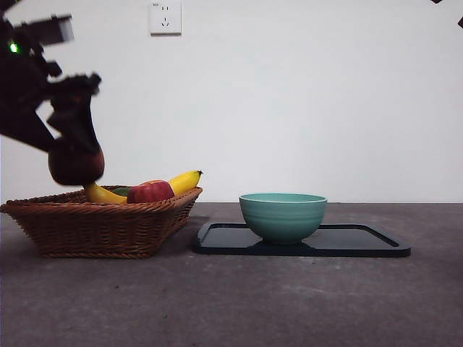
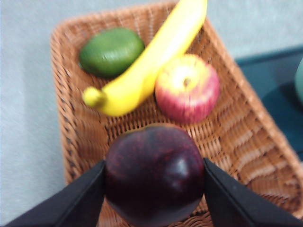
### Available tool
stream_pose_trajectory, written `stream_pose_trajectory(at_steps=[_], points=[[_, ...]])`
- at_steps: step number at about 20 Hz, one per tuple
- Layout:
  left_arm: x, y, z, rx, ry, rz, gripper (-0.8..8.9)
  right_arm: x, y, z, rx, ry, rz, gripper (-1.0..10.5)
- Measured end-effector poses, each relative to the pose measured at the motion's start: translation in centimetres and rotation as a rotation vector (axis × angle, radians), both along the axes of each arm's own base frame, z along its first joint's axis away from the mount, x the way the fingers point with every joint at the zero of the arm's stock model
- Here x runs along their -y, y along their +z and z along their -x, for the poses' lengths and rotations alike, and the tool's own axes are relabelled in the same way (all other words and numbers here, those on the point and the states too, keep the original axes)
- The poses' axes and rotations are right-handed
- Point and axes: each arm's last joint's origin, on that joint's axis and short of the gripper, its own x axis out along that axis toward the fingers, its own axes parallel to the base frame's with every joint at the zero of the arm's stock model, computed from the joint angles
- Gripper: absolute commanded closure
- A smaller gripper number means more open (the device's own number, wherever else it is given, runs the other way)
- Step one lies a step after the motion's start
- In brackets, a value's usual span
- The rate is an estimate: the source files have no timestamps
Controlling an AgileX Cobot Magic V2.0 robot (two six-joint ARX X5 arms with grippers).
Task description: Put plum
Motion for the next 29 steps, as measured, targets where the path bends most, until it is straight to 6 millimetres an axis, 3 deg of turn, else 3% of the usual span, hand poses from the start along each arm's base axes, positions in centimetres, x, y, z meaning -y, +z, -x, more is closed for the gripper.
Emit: stream_pose_trajectory(at_steps=[7, 10, 13, 16, 19, 21, 24, 29], points=[[0.9, -4.6, -2.8, -0.081, -0.03, -0.003, 5.67, 0.0, 0.1, -0.1, 0.011, -0.001, -0.006, 7.2], [1.1, -5.6, -3.5, -0.089, -0.048, 0.01, 5.67, 0.0, 0.1, -0.1, 0.011, -0.001, -0.006, 7.2], [1.2, -5.7, -3.6, -0.087, -0.049, 0.012, 5.47, 0.0, 0.1, -0.1, 0.011, -0.001, -0.006, 7.2], [1.2, -5.8, -3.5, -0.095, -0.047, 0.011, 3.97, 0.0, 0.1, -0.1, 0.011, -0.001, -0.006, 7.2], [1.1, -5.9, -3.4, -0.114, -0.043, 0.011, 3.97, 0.0, 0.1, -0.1, 0.011, -0.001, -0.006, 7.2], [1.0, -4.7, -3.0, -0.092, -0.038, 0.024, 3.98, 0.0, 0.1, -0.1, 0.011, -0.001, -0.006, 7.2], [0.8, -0.8, -1.8, 0.012, -0.039, 0.059, 3.98, 0.0, 0.1, -0.1, 0.011, 0.0, -0.007, 7.2], [1.0, 4.4, 3.4, 0.081, -0.201, 0.167, 4.04, 0.0, 0.1, -0.1, 0.011, -0.001, -0.006, 7.2]])
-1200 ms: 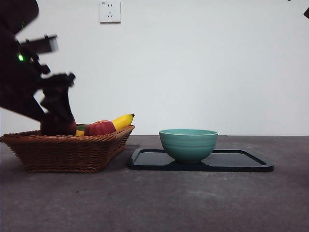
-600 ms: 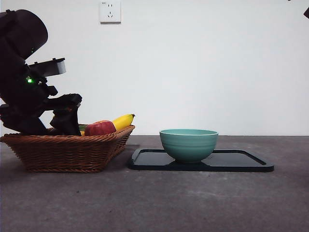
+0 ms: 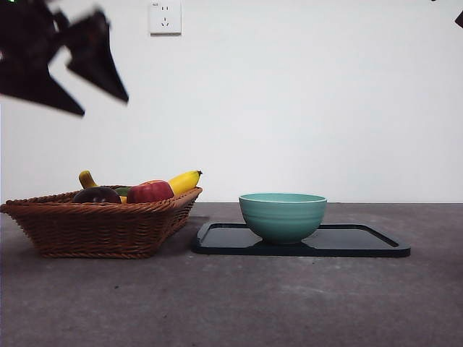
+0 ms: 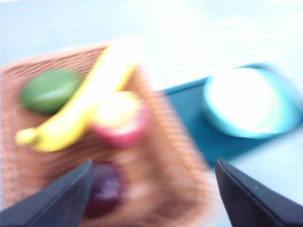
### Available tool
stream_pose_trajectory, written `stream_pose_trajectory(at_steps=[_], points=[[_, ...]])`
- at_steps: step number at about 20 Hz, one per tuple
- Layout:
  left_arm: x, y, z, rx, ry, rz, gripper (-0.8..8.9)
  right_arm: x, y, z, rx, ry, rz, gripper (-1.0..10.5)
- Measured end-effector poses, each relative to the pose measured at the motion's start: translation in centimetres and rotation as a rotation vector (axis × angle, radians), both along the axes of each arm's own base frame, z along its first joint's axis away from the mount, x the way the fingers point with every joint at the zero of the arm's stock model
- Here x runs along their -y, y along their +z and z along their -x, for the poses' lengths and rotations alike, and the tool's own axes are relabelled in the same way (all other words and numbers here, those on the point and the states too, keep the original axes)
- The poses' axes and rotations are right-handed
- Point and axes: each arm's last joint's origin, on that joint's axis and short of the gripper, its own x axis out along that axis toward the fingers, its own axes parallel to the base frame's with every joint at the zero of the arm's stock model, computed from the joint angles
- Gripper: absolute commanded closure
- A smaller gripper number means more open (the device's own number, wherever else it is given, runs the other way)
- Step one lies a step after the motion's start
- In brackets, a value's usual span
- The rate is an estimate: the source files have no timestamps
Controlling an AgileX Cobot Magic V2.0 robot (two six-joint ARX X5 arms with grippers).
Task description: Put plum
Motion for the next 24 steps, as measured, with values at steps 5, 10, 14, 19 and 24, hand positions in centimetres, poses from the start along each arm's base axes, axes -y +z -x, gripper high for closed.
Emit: stream_pose_trajectory(at_steps=[5, 10, 14, 19, 24], points=[[-0.6, 2.4, 5.3, -0.048, -0.159, 0.082, 4.08, 0.0, 0.0, 0.0, 0.0, 0.0, 0.0, 7.2], [-1.4, 2.6, 9.2, -0.19, -0.293, 0.128, 4.08, 0.0, 0.0, 0.0, 0.0, 0.0, 0.0, 7.2], [-1.7, 2.5, 9.9, -0.218, -0.292, 0.122, 4.08, 0.0, 0.0, 0.0, 0.0, 0.0, 0.0, 7.2], [-1.7, 2.5, 9.9, -0.218, -0.292, 0.123, 4.08, 0.0, 0.0, 0.0, -0.005, 0.0, 0.002, 7.2], [-1.7, 2.5, 9.9, -0.217, -0.292, 0.122, 4.08, -0.2, -0.2, -0.3, -0.067, -0.051, -0.044, 7.2]])
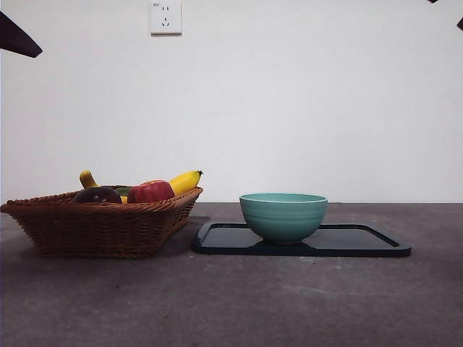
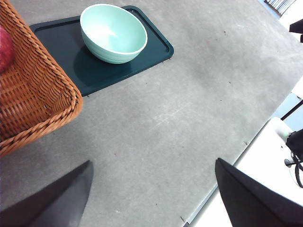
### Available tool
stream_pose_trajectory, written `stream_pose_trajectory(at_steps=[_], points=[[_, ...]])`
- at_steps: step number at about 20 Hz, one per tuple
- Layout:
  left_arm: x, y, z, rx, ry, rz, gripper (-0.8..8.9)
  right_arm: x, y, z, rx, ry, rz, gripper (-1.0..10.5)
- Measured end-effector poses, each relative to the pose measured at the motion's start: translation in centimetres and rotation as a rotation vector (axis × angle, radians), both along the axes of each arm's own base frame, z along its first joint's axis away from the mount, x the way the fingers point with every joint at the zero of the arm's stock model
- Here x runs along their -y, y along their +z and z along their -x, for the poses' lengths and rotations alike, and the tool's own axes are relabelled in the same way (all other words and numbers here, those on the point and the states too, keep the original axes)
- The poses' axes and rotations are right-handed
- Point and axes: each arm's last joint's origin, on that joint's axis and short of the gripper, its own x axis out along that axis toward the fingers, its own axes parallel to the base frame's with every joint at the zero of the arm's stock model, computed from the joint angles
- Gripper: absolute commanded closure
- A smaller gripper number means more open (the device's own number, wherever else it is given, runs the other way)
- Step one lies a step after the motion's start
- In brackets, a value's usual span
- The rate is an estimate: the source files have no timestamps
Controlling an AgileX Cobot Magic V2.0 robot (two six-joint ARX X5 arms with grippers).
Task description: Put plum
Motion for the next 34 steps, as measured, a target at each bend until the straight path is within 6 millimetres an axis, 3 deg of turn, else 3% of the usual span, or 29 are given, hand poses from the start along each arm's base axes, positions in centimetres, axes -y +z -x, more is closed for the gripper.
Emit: stream_pose_trajectory(at_steps=[4, 11, 14, 20, 26, 34], points=[[0.0, 0.0, 0.0, 0.001, 0.0, 0.001, 4.08, -0.9, -0.2, -2.9, -0.078, -0.067, 0.004, 6.6], [0.0, 0.0, 0.0, 0.002, 0.0, 0.001, 4.08, -2.4, 0.4, -12.1, -0.177, -0.151, 0.095, 6.6], [0.0, 0.0, 0.0, 0.002, 0.0, 0.001, 4.08, -3.1, -0.5, -16.2, -0.224, -0.153, 0.14, 6.6], [0.0, 0.0, 0.0, 0.002, 0.0, 0.001, 4.08, -5.0, -3.5, -21.9, -0.263, -0.135, 0.177, 6.6], [0.0, 0.0, 0.0, 0.002, 0.0, 0.001, 4.08, -6.0, -7.8, -24.9, -0.303, -0.132, 0.194, 6.6], [0.0, 0.0, 0.0, 0.0, 0.0, 0.0, 4.08, -6.6, -11.1, -26.6, -0.329, -0.135, 0.201, 6.8]])
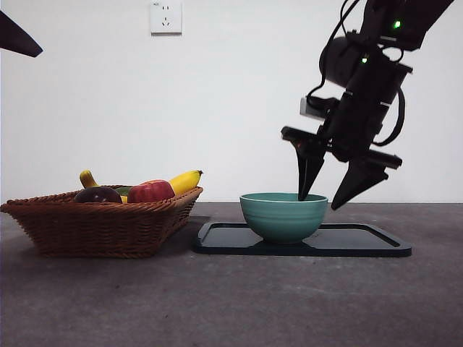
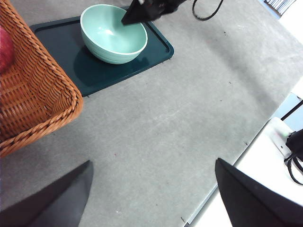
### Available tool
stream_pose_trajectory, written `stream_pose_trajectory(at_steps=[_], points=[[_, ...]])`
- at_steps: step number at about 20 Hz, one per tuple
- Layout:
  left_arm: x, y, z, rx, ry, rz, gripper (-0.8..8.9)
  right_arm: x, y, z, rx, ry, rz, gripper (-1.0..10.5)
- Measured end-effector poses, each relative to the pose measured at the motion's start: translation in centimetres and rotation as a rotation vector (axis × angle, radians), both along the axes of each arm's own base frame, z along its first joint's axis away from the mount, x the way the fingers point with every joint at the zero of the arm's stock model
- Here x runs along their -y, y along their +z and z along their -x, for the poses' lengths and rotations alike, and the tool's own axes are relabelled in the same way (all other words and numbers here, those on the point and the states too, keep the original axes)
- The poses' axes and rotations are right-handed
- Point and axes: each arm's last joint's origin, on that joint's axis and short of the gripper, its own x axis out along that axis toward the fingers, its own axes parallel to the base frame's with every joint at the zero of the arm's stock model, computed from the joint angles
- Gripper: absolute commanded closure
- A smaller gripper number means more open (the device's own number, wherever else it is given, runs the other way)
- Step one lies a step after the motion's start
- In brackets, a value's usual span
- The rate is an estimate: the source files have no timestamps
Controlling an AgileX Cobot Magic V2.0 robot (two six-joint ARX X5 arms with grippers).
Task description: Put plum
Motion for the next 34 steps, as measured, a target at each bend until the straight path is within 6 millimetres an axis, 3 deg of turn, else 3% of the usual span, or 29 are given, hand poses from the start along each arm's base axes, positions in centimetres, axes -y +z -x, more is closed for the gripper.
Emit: stream_pose_trajectory(at_steps=[5, 16, 19, 23, 29, 32, 34], points=[[0.0, 0.0, 0.0, -0.001, 0.0, -0.001, 4.08, -0.1, 0.0, -0.4, 0.029, -0.001, -0.011, 8.9], [0.0, 0.0, 0.0, -0.005, 0.0, -0.002, 4.08, -0.1, 0.1, -0.4, 0.044, -0.006, -0.009, 9.4], [0.0, 0.0, 0.0, -0.004, 0.0, -0.002, 4.08, 0.1, 2.1, 0.2, 0.099, -0.018, -0.008, 9.4], [0.0, 0.0, 0.0, -0.005, 0.0, -0.002, 4.08, 1.1, 8.0, 3.0, 0.213, -0.016, -0.051, 9.4], [-0.1, -0.2, 0.2, -0.028, 0.0, -0.011, 4.08, 1.4, 13.4, 9.4, 0.226, 0.065, -0.038, 9.4], [-0.1, -0.2, 0.2, -0.028, 0.0, -0.011, 4.08, 1.0, 15.2, 13.0, 0.283, 0.097, -0.009, 9.4], [-0.1, -0.2, 0.2, -0.029, 0.0, -0.011, 4.08, 0.7, 14.9, 14.8, 0.291, 0.135, -0.003, 9.4]])
